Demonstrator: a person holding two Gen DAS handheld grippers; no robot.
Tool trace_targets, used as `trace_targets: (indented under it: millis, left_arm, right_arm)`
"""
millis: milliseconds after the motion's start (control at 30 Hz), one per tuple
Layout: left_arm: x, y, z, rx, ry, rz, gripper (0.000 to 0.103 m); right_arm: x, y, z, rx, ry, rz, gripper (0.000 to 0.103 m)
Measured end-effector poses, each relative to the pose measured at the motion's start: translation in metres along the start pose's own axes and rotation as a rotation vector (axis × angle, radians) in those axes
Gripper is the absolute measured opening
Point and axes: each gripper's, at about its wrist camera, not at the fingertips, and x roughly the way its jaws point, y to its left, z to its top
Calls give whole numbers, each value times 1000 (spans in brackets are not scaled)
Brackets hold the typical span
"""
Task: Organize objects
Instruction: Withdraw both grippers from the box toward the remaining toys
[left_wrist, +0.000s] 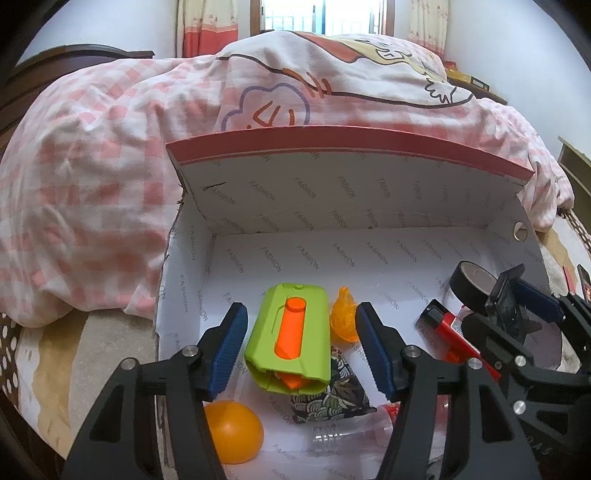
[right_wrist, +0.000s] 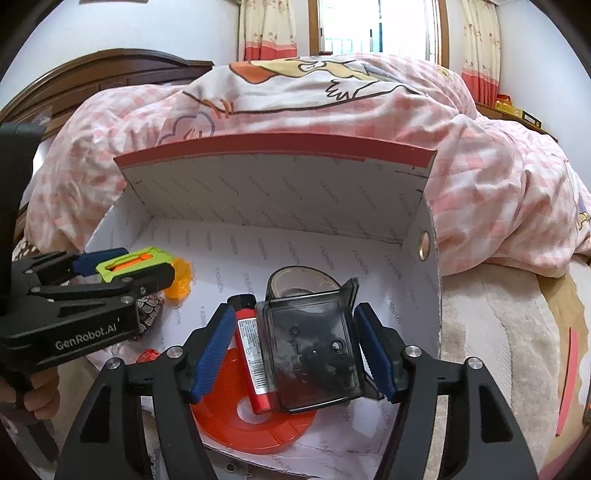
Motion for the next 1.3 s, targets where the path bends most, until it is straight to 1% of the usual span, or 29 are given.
trace_targets:
  millis: [100,300,400,600,733,867,1067,1300]
  left_arm:
    - [-2,0,-1,2,1,4,61]
    - [-15,1,-4,-17,-29,-7,61]
    - [-24,1,-8,-22,-45,-16,61]
    - [-40,-1,-22,-15,-45,-36,61]
    - [-54,-6,-28,-1,-58,-50,61]
    - [-59,-8,-32,7,-56,-59,61]
    - [-68,-6,-38,11,-62,-64,61]
    - [-81,-4,-52,17,-64,-75,61]
  right_arm:
    - [-4,0,0,3,-11,9,68]
    - [-11,0,-3,8,-37,18,68]
    - [-16,0,-5,7,-55,-4,68]
    - [-27,1,-10,9,-48,-5,68]
    - [-35,6,-14,-6,-50,-13,68]
    - [-45,9,-17,-8,-59,-3,68]
    - [-51,11,-25,-8,-40,1,68]
    - [-62,12,-33,-5,-38,12,68]
